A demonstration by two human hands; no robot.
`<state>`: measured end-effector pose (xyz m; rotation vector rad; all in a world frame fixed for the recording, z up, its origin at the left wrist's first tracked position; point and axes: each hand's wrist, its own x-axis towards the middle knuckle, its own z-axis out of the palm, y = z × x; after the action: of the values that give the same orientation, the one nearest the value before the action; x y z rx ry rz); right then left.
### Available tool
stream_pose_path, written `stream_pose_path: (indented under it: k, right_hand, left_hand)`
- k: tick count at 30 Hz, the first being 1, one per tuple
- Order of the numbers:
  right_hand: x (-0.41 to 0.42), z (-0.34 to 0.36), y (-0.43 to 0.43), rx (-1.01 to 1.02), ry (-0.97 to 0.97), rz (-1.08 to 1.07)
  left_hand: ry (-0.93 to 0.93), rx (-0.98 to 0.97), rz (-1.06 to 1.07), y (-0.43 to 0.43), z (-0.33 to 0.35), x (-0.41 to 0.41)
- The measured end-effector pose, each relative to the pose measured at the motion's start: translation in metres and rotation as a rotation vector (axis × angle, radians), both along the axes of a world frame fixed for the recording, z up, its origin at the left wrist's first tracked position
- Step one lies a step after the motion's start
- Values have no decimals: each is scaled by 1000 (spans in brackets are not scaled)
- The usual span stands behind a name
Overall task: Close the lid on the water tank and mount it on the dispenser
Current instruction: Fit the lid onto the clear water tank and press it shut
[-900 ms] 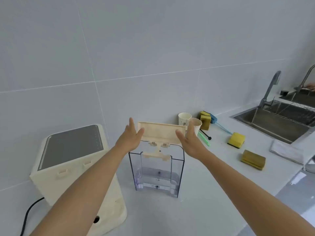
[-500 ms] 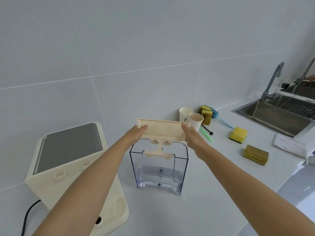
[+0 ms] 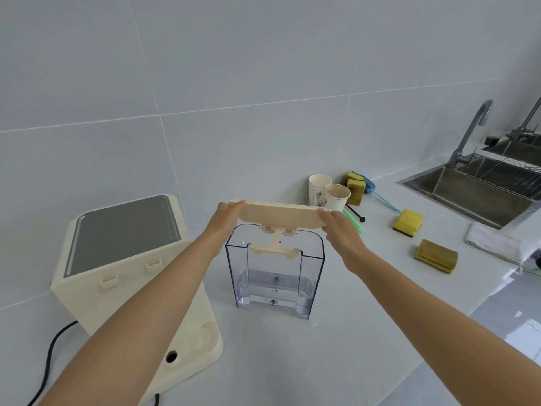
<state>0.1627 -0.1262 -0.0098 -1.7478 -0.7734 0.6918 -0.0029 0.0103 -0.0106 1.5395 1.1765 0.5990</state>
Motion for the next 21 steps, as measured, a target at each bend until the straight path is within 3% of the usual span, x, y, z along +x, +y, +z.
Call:
stream_pose_path:
  k: [8,18,21]
  right_hand:
    - [-28,-23,-21,-75,-340,128]
    - [-34,-43,-35,-194,-755,307]
    - [-31,-44,-36,-236,-793,342]
  left_hand:
    - [137,211,-54,-29,-18,-7]
    - [543,606,-214,-50,-42,-11]
    - [625,657,-210,-51,-47,-10]
